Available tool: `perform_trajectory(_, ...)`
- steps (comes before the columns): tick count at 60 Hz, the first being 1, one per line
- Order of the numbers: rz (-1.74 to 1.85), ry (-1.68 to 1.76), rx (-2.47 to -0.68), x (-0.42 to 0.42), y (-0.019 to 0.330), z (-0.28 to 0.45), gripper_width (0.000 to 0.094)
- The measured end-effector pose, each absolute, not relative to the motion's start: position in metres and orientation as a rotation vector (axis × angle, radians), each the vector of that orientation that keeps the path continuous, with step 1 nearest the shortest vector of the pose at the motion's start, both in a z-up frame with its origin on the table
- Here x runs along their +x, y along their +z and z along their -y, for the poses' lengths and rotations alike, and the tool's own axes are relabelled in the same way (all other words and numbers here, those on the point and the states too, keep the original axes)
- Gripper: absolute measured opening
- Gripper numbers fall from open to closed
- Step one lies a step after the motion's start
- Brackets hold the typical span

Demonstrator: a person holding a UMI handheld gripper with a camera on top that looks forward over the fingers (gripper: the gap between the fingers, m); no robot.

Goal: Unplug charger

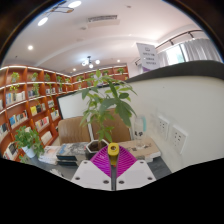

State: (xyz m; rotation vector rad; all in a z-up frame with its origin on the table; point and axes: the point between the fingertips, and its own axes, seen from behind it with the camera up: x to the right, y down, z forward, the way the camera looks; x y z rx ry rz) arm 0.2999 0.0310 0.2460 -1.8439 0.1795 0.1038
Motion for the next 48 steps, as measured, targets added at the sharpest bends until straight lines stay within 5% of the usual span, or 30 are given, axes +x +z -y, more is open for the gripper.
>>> perform_trajectory(18, -0.262, 0.096, -2.21, 0.347, 0.052, 0.002, 0.0037)
perform_trajectory(28, -0.305, 0.124, -2.286, 0.347, 0.007, 0.011, 0.0039)
perform_trajectory(39, -0.347, 0.14, -2.305, 0.351, -0.001, 0.008, 0.011)
perform_trajectory(42, -0.366, 0.125, -2.32, 0.353, -0.003, 0.009, 0.0195)
perform_trajectory(48, -0.36, 0.045, -2.31, 0.363, 0.009, 0.011, 0.0542)
